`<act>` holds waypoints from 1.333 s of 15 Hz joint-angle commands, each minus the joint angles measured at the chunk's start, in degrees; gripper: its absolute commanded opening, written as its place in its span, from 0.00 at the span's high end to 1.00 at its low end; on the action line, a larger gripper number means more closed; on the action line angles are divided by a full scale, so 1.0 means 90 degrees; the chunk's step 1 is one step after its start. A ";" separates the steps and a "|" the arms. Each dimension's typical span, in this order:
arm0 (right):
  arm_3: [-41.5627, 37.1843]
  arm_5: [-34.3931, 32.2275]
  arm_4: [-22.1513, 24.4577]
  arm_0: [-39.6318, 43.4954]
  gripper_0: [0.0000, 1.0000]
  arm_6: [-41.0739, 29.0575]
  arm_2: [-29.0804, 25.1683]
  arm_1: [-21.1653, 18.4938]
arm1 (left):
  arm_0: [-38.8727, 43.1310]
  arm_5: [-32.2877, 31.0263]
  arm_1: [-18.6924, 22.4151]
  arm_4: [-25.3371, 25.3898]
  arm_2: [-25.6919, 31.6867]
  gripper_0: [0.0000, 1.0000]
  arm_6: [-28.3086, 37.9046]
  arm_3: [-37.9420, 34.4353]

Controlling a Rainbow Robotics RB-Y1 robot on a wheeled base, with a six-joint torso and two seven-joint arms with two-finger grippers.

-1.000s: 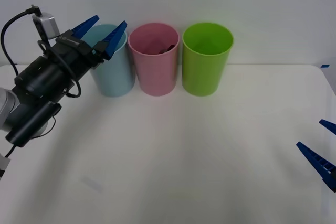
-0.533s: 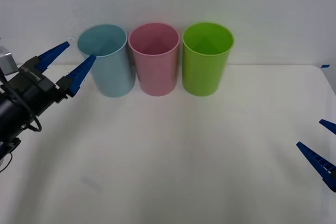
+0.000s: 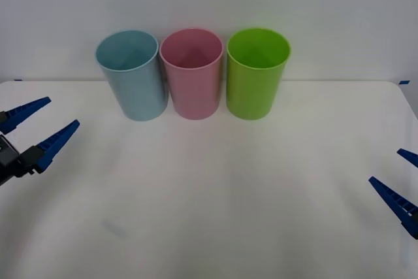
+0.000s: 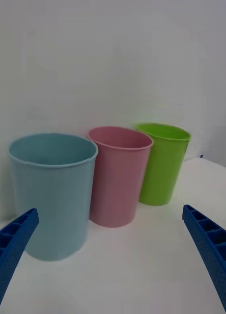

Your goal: Grasp the object on the table and drop it into the matching bin: aluminum can to the light blue bin, PET bottle to the pink bin.

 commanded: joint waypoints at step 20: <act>0.0000 0.0000 0.0000 0.0000 0.00 0.0000 0.0000 0.0000 | 0.1640 -0.1790 0.1234 0.0069 0.0369 0.00 -0.0635 0.1282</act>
